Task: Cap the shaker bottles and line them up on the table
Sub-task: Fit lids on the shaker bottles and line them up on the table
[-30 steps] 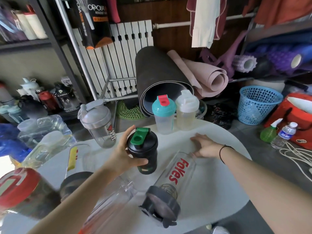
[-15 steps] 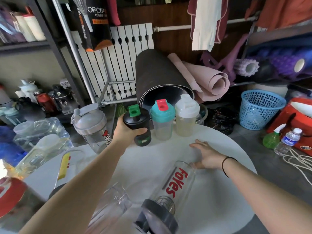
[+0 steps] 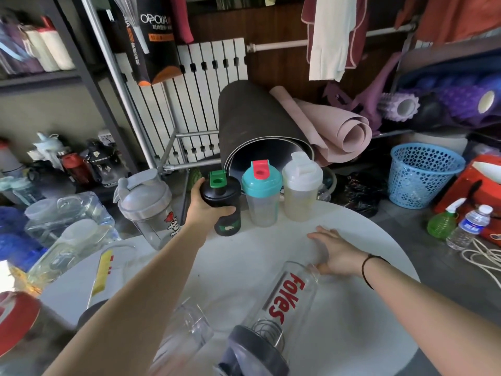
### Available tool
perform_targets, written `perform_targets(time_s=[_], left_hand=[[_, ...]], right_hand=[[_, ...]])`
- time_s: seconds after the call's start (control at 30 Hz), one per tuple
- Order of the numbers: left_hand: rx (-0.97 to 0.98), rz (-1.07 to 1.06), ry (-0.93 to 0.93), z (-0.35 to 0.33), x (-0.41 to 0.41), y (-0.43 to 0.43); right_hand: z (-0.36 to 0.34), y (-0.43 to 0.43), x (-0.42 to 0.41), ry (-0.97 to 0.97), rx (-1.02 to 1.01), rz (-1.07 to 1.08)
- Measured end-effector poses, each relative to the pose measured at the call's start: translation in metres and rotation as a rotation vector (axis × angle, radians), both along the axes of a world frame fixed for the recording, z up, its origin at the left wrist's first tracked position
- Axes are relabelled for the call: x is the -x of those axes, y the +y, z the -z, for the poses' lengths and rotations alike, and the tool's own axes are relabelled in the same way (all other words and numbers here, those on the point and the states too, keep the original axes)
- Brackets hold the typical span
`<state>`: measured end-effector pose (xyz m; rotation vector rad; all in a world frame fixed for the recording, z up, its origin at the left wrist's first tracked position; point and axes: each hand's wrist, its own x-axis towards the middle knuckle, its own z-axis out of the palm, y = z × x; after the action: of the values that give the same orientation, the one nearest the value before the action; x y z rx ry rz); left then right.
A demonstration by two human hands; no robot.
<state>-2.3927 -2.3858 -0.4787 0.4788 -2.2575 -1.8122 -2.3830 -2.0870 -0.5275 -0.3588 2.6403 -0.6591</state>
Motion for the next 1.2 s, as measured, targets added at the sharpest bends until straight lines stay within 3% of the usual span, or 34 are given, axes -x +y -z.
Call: perform_targets(time_s=[0.93,1.2], left_hand=[[0.101,0.029,-0.01,-0.015,-0.034,0.018],[0.169,0.071,0.017,-0.023,-0.069,0.017]], right_hand=[[-0.014,-0.011,-0.023,0.03,-0.068,0.033],[-0.043,-0.022,-0.052,0.179,-0.134,-0.17]])
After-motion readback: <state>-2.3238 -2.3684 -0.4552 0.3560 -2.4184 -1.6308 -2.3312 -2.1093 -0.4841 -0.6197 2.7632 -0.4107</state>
